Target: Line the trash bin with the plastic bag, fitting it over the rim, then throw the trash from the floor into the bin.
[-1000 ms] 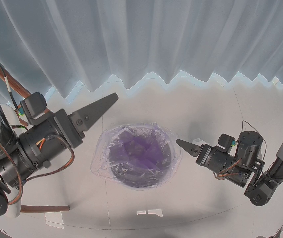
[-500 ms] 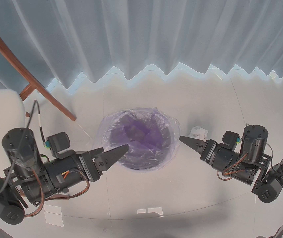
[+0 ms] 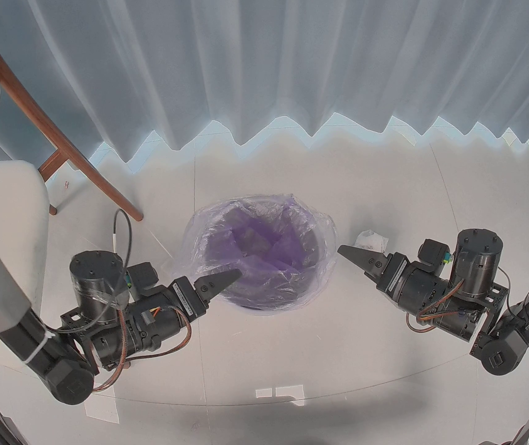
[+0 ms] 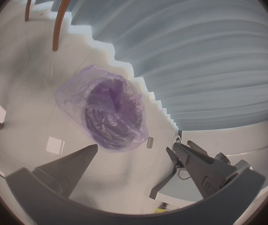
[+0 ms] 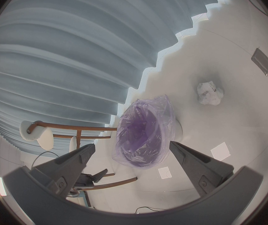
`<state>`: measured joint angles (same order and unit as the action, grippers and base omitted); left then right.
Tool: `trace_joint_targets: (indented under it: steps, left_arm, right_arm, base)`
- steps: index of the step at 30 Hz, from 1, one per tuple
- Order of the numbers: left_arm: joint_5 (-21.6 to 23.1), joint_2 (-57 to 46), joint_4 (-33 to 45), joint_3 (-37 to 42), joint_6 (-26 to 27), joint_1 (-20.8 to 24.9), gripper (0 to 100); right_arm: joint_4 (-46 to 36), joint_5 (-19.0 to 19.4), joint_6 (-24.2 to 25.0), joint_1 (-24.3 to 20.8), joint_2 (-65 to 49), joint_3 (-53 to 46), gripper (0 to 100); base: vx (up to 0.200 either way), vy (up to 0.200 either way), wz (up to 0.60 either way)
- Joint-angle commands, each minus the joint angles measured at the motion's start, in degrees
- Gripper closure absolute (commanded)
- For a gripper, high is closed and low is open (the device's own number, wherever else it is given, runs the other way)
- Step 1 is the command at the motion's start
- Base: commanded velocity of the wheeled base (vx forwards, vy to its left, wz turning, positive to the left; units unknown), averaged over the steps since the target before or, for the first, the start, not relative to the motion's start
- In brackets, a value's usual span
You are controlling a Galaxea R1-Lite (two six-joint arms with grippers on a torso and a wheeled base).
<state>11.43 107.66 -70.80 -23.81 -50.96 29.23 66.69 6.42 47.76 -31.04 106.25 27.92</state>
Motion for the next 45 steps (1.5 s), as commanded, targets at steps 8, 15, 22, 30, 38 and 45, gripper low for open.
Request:
trace_joint_targets:
  steps: [8,15,22,30,38,45]
  left_arm:
    - [1.13,16.97,-13.22,-0.89,-8.11,-0.84,0]
    - [1.13,18.56,-14.98,-0.98,-8.37,-0.84,0]
    - [1.13,19.17,-17.18,-1.50,-10.30,-0.49,0]
    - [1.05,18.38,-17.79,-2.30,-14.87,0.12,0]
    - [0.43,19.17,-17.79,-4.84,-17.60,0.03,0]
    - [-1.50,21.10,-17.88,-7.66,-19.97,0.21,0]
  right_arm:
    - [1.86,-0.01,-0.13,0.01,0.62,-0.06,0]
    - [3.00,-0.01,-0.21,-0.16,1.59,-0.41,0]
    - [3.00,-0.01,-0.30,-0.43,1.59,-0.49,0]
    - [3.00,-0.01,-0.30,-0.52,1.59,-0.49,0]
    - [4.76,-0.01,-0.13,-0.52,2.03,-0.49,0]
    - [4.94,-0.01,-0.21,-0.60,2.29,-0.76,0]
  base:
    - [0.000,0.000,0.00]
    - [0.000,0.000,0.00]
    - [0.000,0.000,0.00]
    - [0.000,0.000,0.00]
    - [0.000,0.000,0.00]
    - [0.000,0.000,0.00]
